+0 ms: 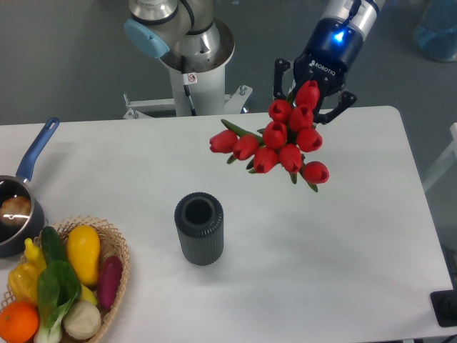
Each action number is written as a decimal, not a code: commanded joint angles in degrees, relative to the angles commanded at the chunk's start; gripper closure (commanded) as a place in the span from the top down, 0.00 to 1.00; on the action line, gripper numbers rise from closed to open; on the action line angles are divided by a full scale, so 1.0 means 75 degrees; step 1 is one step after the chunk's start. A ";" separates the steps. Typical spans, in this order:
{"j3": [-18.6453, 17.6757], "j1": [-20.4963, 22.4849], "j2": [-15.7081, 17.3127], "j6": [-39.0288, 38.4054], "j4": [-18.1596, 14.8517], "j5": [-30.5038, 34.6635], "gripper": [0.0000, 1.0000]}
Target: Place the flowers on the table
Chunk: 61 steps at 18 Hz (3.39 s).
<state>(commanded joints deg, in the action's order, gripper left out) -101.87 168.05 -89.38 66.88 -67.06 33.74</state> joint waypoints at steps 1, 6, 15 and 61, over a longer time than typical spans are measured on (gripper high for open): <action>0.0000 -0.0012 -0.0012 0.0012 0.0000 0.0152 0.41; 0.0117 -0.0047 -0.0070 0.0059 0.0000 0.1559 0.41; 0.0105 -0.0316 -0.0527 0.0071 -0.0012 0.2942 0.41; 0.1652 -0.1418 -0.0692 0.2414 0.0317 0.5849 1.00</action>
<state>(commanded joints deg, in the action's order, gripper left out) -89.47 157.41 -94.57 84.99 -64.69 77.61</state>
